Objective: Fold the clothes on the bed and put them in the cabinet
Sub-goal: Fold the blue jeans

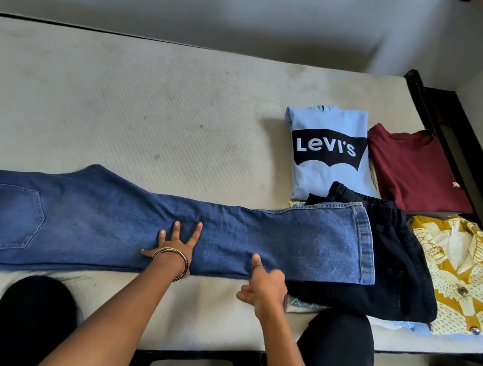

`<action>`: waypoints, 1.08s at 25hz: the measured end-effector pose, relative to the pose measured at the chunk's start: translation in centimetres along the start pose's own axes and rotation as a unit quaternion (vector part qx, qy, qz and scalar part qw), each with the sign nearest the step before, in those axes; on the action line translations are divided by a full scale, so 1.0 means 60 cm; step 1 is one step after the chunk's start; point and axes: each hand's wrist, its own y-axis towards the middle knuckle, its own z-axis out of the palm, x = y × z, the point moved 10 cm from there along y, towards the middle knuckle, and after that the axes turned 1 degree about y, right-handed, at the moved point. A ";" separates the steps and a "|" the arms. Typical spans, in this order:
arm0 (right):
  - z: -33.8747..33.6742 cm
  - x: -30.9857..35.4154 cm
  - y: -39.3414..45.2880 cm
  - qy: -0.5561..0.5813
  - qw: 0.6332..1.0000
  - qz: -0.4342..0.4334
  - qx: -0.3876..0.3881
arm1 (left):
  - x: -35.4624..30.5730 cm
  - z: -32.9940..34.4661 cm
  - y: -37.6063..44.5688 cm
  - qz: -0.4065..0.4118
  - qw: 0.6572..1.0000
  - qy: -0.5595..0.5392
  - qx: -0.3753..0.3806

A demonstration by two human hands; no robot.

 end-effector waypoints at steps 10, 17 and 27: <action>-0.002 0.010 -0.011 0.414 0.910 0.022 0.000 | 0.008 0.080 -0.060 0.080 0.987 0.107 -0.085; -0.058 0.148 -0.080 0.414 0.890 -0.175 -0.072 | 0.039 -0.060 -0.085 0.195 0.958 -0.197 -0.073; 0.528 0.155 -0.468 -0.507 0.545 -0.629 0.227 | 0.533 -0.118 -0.164 -0.009 0.405 -0.882 -0.243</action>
